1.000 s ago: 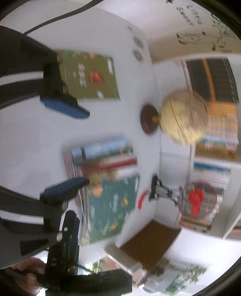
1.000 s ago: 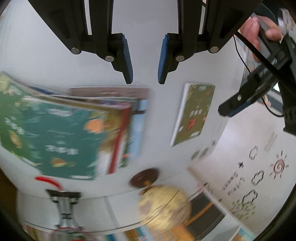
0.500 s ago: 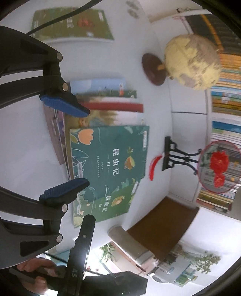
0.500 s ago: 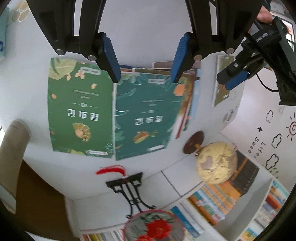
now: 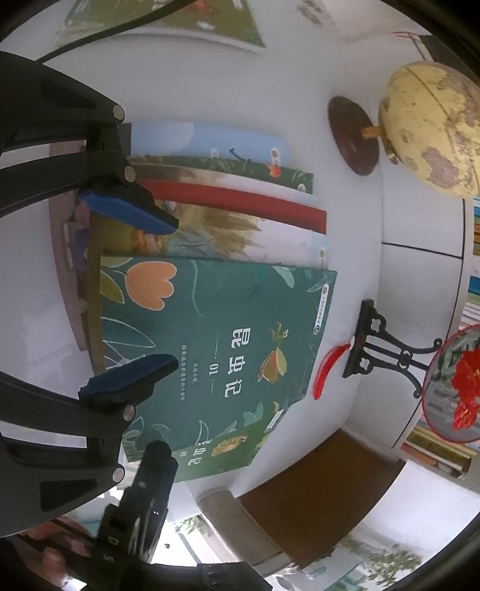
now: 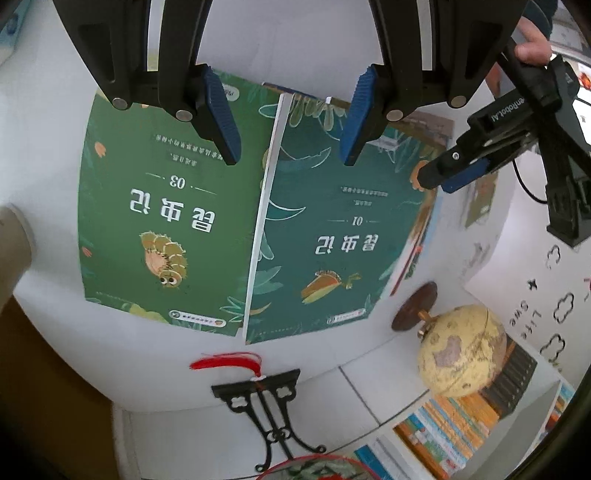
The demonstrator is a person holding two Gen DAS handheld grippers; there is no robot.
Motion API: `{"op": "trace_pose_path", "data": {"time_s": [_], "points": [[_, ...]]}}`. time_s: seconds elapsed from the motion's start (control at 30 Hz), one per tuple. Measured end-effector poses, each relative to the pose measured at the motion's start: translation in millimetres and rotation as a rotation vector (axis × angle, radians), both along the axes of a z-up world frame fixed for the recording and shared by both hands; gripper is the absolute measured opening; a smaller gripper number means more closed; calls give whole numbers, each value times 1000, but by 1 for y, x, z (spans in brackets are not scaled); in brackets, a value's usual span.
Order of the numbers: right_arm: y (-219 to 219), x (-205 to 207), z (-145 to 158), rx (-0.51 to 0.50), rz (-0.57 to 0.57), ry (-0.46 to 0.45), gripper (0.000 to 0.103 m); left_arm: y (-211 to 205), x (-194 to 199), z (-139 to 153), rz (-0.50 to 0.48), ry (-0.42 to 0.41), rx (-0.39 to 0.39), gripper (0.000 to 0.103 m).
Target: Organize books
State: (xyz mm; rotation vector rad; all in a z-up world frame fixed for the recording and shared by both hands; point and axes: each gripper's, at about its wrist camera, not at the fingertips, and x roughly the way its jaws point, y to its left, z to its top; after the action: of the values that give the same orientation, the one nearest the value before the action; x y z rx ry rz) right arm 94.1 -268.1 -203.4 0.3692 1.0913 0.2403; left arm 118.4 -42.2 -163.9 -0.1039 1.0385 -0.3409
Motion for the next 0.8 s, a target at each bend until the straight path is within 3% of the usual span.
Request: {"op": "trace_pose_path", "data": {"time_s": [0.23, 0.33, 0.43, 0.6, 0.8], "points": [[9, 10, -11, -29, 49, 6, 54, -13, -1, -8, -14, 7, 16, 64], [13, 10, -13, -13, 69, 10, 47, -13, -5, -7, -17, 6, 10, 64], [19, 6, -12, -71, 80, -1, 48, -13, -16, -1, -34, 5, -4, 64], [17, -18, -8, -72, 103, 25, 48, -12, -49, 8, -50, 11, -25, 64], [16, -50, -14, -60, 140, 91, 48, -5, -80, -2, -58, 59, -49, 64]]}}
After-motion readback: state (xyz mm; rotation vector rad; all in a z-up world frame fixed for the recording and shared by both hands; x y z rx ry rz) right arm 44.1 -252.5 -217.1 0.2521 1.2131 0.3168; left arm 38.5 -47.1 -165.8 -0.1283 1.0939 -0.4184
